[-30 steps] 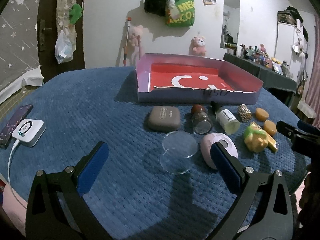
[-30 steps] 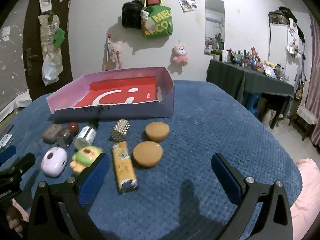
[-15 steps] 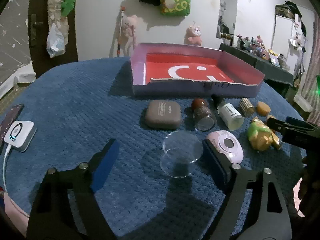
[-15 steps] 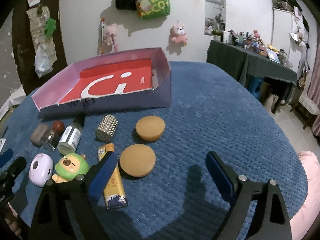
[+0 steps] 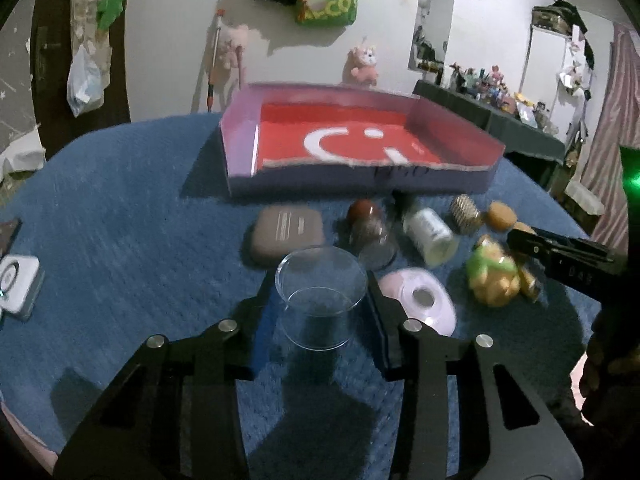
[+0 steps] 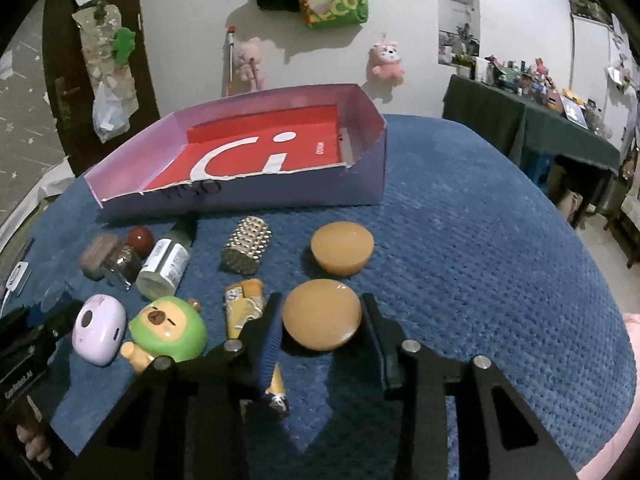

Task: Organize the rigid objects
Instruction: 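Grasp the clear plastic cup with the left gripper while the right grasps an amber disc, then carry the cup and amber disc into the pink box and lower them onto the red liner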

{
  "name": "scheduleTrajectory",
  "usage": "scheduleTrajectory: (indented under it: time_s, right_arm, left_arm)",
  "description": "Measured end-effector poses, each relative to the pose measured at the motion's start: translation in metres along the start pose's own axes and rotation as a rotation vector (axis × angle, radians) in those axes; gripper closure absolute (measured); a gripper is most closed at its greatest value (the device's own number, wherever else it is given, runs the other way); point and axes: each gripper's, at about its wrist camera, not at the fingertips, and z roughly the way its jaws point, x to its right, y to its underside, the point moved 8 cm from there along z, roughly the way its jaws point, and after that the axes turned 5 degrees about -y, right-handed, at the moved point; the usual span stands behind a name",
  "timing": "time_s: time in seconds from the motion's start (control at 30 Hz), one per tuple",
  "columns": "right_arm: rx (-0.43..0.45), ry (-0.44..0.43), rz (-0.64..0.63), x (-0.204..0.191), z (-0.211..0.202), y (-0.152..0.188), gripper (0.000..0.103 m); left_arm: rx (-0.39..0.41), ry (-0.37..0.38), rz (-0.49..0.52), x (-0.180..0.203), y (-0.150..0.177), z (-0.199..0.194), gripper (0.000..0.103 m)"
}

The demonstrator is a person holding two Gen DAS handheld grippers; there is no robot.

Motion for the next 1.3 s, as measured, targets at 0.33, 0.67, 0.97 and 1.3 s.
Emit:
scheduleTrajectory:
  time_s: [0.33, 0.67, 0.97, 1.3]
  right_arm:
    - [0.072, -0.029, 0.009, -0.001, -0.023, -0.028, 0.063]
    - [0.068, -0.050, 0.009, -0.001, -0.020, -0.038, 0.063]
    - [0.086, -0.115, -0.059, -0.010, -0.006, -0.104, 0.063]
    - [-0.190, -0.134, -0.182, -0.015, 0.081, -0.136, 0.063]
  left_arm:
    - [0.049, 0.005, 0.011, 0.005, -0.025, -0.007, 0.065]
    - [0.065, 0.000, 0.000, -0.004, -0.054, -0.001, 0.065]
    - [0.019, 0.034, 0.026, -0.005, -0.112, 0.039, 0.065]
    - [-0.142, 0.026, 0.102, -0.005, -0.131, 0.109, 0.065]
